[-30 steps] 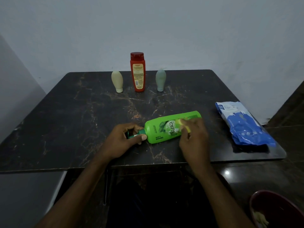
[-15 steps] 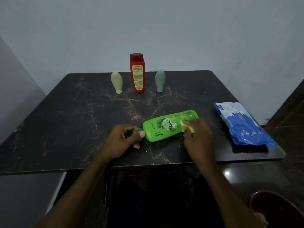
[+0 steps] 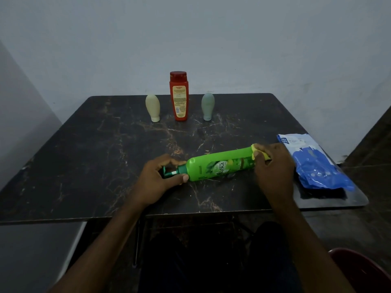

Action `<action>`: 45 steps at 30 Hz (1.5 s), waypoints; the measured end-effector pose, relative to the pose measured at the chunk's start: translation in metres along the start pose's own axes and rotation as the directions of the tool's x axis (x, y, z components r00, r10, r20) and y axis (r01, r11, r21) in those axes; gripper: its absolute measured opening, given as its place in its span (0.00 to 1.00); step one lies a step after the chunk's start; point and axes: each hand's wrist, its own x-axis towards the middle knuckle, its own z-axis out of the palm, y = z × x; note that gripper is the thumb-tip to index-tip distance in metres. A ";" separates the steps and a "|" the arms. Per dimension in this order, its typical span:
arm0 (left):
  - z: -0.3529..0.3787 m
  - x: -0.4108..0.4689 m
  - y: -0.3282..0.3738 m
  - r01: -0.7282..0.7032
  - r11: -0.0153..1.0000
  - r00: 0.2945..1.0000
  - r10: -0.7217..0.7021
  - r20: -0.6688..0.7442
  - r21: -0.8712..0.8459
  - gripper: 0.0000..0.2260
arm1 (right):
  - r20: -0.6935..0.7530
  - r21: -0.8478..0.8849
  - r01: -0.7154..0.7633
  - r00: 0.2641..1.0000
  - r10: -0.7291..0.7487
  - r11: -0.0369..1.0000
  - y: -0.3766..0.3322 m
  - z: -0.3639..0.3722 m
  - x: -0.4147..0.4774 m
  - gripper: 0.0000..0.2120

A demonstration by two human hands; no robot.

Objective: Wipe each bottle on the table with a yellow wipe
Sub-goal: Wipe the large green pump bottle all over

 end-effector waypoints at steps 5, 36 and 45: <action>0.001 0.002 -0.004 -0.146 0.985 0.988 0.150 -0.036 0.094 0.16 | 0.087 -0.121 0.032 0.996 -0.021 0.992 -0.007 0.000 0.001 0.09; 0.002 0.006 -0.008 -0.046 0.995 0.999 0.046 0.006 0.084 0.12 | 0.215 0.033 0.144 0.965 -0.148 0.989 -0.047 0.030 -0.037 0.10; 0.006 0.007 -0.007 0.085 0.993 0.996 -0.085 -0.012 0.087 0.17 | 0.371 0.052 0.343 0.865 -0.337 0.938 -0.083 0.062 -0.079 0.07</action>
